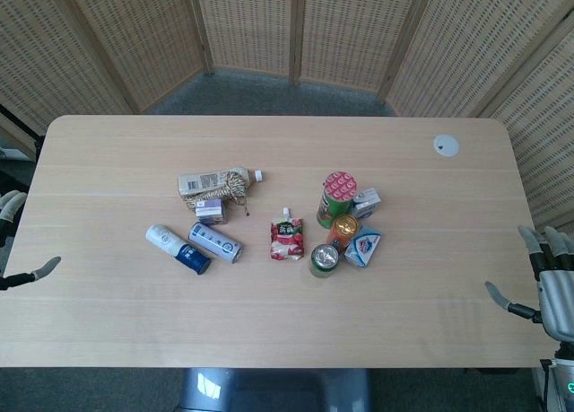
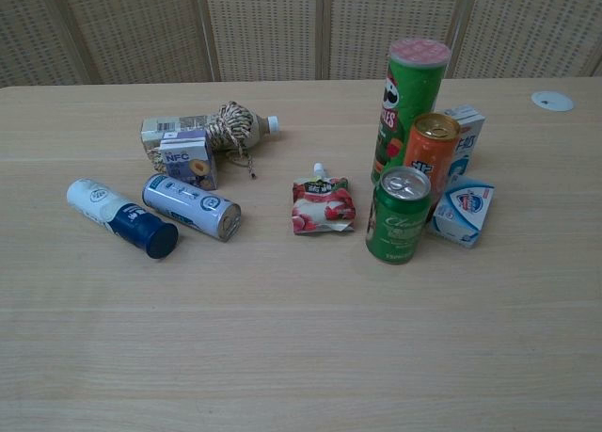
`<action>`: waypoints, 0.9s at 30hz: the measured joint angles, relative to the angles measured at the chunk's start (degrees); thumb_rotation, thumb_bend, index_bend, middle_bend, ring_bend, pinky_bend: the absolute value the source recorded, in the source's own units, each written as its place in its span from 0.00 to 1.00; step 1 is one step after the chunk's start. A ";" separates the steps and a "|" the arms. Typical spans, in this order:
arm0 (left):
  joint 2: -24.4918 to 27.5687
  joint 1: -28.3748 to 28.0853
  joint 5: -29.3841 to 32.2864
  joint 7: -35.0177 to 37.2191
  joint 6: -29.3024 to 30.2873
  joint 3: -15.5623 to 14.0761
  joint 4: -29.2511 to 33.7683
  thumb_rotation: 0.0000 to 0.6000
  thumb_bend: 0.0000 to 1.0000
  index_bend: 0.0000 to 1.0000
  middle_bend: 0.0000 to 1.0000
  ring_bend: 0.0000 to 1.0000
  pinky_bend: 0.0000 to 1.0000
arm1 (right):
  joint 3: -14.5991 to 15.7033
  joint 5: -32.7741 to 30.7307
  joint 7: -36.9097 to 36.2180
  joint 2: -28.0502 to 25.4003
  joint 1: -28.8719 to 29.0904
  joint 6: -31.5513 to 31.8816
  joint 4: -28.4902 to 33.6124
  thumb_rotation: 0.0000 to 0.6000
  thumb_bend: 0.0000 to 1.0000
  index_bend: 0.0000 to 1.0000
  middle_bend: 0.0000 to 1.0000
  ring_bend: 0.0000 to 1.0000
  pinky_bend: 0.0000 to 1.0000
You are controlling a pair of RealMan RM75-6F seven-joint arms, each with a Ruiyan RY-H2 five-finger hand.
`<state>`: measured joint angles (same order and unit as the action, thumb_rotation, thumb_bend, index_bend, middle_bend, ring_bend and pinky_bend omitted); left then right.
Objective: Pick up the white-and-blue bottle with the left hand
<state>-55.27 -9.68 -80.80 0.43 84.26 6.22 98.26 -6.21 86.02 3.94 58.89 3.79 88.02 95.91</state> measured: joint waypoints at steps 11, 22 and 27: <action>-0.47 -2.17 0.14 -0.21 -4.07 0.29 -0.90 0.60 0.20 0.06 0.11 0.00 0.00 | -0.24 -0.29 0.69 0.84 0.58 -0.35 0.39 0.35 0.27 0.00 0.15 0.00 0.00; -2.34 -8.27 -1.63 -6.28 -14.32 -0.78 -3.34 0.61 0.20 0.09 0.03 0.00 0.00 | -0.03 0.04 2.69 1.07 0.79 -0.46 2.46 0.34 0.27 0.00 0.14 0.00 0.00; -6.16 -11.54 -0.97 -9.45 -20.18 -1.55 -6.19 0.61 0.20 0.26 0.07 0.00 0.00 | 0.07 -0.15 3.58 0.22 0.44 -0.13 3.45 0.35 0.27 0.00 0.14 0.00 0.00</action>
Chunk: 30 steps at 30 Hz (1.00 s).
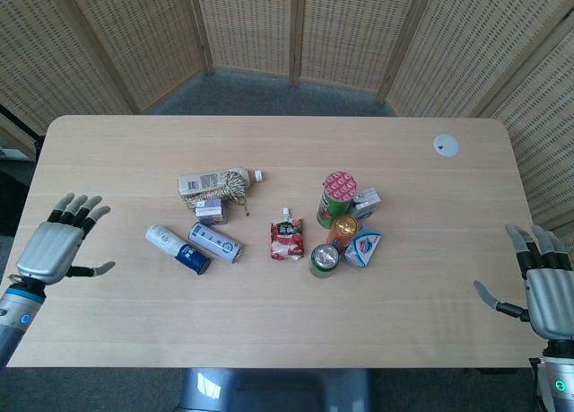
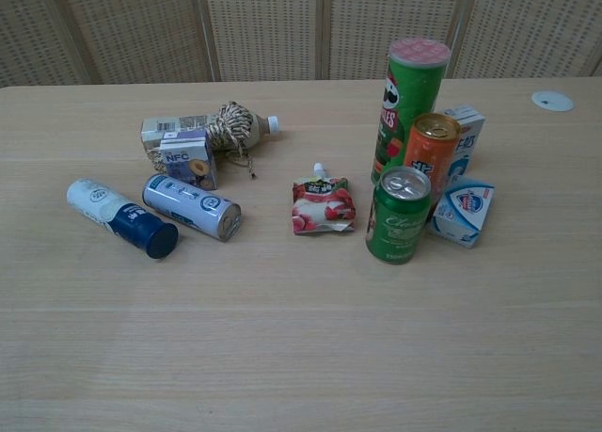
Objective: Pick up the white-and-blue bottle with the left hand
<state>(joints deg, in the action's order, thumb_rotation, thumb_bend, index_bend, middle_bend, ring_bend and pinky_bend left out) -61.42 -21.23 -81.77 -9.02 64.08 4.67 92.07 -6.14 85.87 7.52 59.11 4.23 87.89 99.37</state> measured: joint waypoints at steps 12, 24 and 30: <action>-10.68 -6.89 3.09 -4.86 -8.92 -0.25 -8.84 0.60 0.20 0.28 0.11 0.00 0.00 | 0.35 -0.93 0.20 -0.76 -1.37 1.11 0.62 0.35 0.27 0.00 0.14 0.00 0.00; -18.56 -11.04 5.26 -4.88 -13.39 -0.08 -17.29 0.59 0.20 0.25 0.11 0.00 0.00 | -0.08 -1.58 0.64 -1.83 -1.60 1.36 1.31 0.35 0.26 0.00 0.14 0.00 0.00; -21.71 -12.74 5.50 -3.74 -14.94 -0.12 -21.05 0.58 0.20 0.25 0.12 0.00 0.00 | -0.24 -1.74 0.82 -1.89 -1.77 1.69 1.47 0.34 0.27 0.00 0.14 0.00 0.00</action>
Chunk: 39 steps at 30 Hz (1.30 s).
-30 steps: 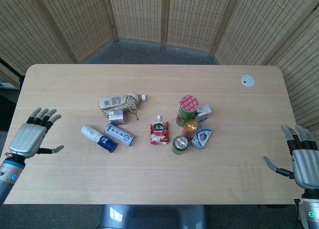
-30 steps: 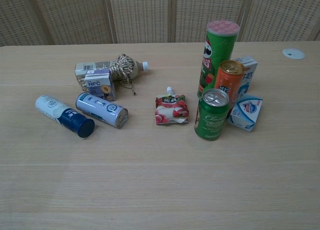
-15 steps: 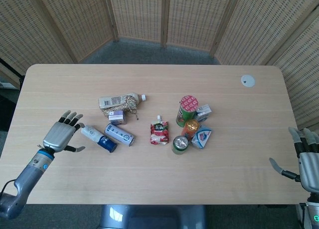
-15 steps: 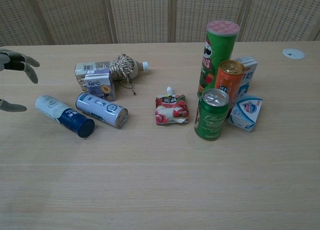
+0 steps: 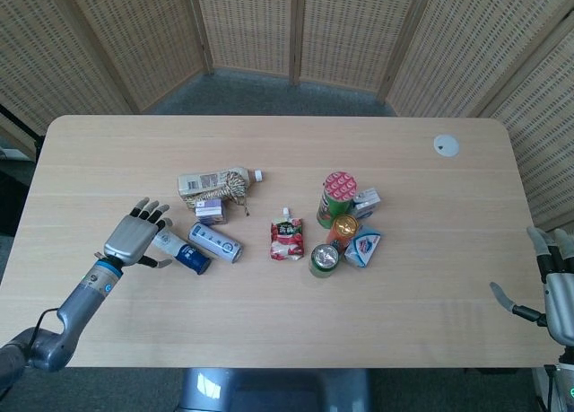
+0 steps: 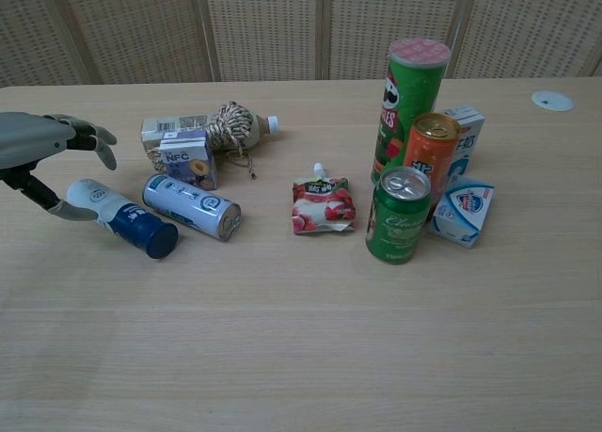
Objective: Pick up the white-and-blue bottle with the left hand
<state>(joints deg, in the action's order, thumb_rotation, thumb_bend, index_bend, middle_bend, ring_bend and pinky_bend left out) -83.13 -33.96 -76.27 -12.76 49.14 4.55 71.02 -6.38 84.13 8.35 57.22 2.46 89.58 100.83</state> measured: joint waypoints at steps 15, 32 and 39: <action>-4.77 -1.70 0.92 2.62 -3.00 -1.24 -6.15 0.59 0.20 0.26 0.13 0.01 0.00 | -0.08 -0.26 -0.19 -0.07 -0.35 0.27 -0.37 0.35 0.27 0.00 0.14 0.00 0.00; -10.18 -2.27 -1.37 6.53 -2.06 -2.53 -10.26 0.62 0.20 0.38 0.28 0.23 0.03 | -0.43 0.34 -0.10 -0.01 0.03 0.31 0.18 0.34 0.27 0.00 0.14 0.00 0.00; -11.00 -1.63 -1.15 7.80 -0.88 -2.44 -11.10 0.92 0.22 0.47 0.39 0.39 0.29 | -0.39 -0.06 -0.24 0.26 -0.17 0.37 -0.07 0.35 0.27 0.00 0.14 0.00 0.00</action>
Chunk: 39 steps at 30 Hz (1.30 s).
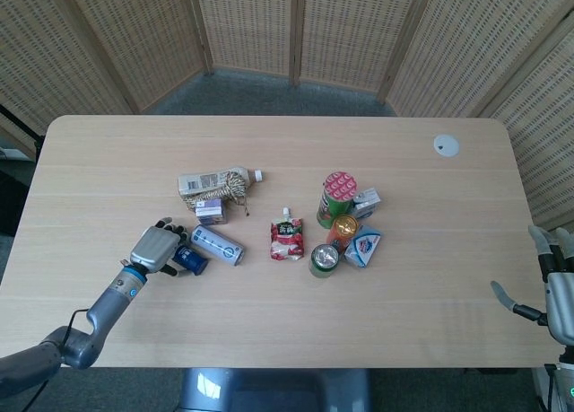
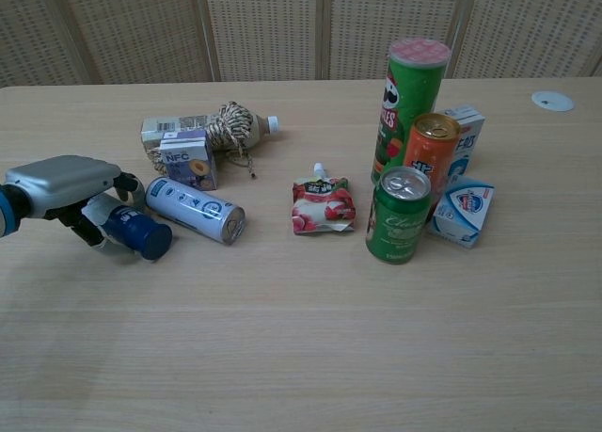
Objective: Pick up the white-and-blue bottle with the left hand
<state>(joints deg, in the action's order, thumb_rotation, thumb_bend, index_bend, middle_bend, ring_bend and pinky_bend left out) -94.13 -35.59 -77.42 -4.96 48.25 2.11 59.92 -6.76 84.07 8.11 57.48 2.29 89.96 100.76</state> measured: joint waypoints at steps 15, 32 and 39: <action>-0.35 1.69 -0.35 1.85 6.58 1.83 0.65 1.00 0.39 0.69 0.65 0.73 0.72 | -0.19 0.61 -0.64 0.07 -0.17 0.78 0.04 0.35 0.27 0.00 0.15 0.00 0.00; 13.78 4.06 1.01 5.72 15.61 8.76 18.84 1.00 0.37 0.73 0.71 0.80 0.80 | -0.47 1.33 -1.41 0.54 0.87 -0.17 -0.70 0.35 0.27 0.00 0.14 0.00 0.00; 23.08 4.51 2.51 4.52 18.62 13.28 30.18 1.00 0.37 0.73 0.72 0.80 0.79 | -0.04 1.52 -2.03 1.07 0.84 -0.43 -1.67 0.35 0.27 0.00 0.14 0.00 0.00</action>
<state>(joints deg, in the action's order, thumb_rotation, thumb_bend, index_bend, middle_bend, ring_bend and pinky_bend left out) -71.05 -31.08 -74.91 -0.44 66.88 15.39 90.10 -6.80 85.59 6.08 58.55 3.13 89.52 99.09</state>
